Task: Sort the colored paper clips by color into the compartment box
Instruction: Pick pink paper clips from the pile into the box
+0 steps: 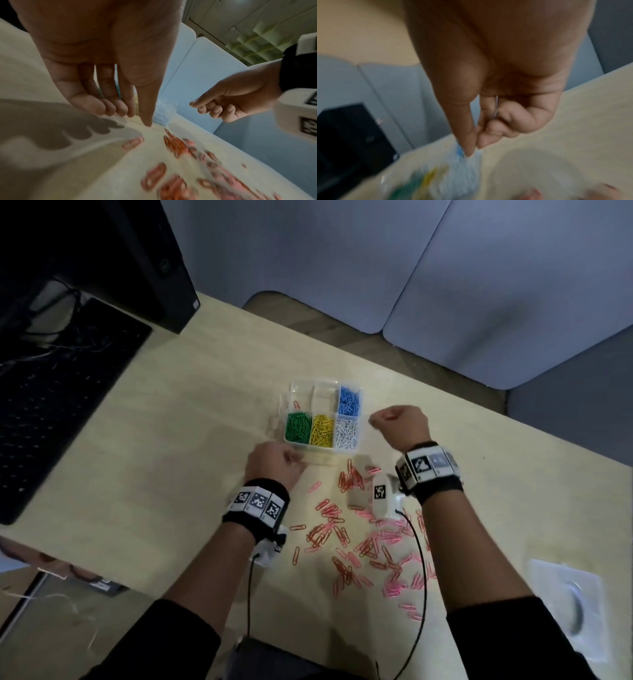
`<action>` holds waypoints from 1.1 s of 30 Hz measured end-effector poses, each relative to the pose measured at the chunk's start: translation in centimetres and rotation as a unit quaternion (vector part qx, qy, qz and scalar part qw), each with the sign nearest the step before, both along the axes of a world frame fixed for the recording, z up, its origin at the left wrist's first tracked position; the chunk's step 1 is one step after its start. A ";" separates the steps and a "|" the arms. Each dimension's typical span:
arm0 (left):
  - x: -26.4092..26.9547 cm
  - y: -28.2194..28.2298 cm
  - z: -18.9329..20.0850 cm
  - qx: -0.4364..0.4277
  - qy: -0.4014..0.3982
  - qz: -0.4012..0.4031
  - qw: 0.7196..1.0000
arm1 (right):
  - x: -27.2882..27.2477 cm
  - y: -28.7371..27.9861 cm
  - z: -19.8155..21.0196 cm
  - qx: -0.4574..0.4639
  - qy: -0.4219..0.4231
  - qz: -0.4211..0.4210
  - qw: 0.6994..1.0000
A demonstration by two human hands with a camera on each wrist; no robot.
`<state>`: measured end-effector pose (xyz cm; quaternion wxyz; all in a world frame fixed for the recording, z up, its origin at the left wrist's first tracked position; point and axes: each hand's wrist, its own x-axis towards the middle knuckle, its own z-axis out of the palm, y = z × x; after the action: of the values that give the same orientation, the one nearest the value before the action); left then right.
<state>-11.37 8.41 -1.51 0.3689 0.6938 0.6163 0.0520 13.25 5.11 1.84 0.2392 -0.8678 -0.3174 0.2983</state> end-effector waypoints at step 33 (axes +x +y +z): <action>6.4 -6.9 -1.4 -0.016 -0.153 0.019 0.988 | -1.3 -12.6 -4.5 0.147 0.363 -0.138 0.909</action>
<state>-4.92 1.52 -2.87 0.4685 0.6603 0.5663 0.1543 11.98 -7.46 -2.63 0.5021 -0.6894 -0.1259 0.5068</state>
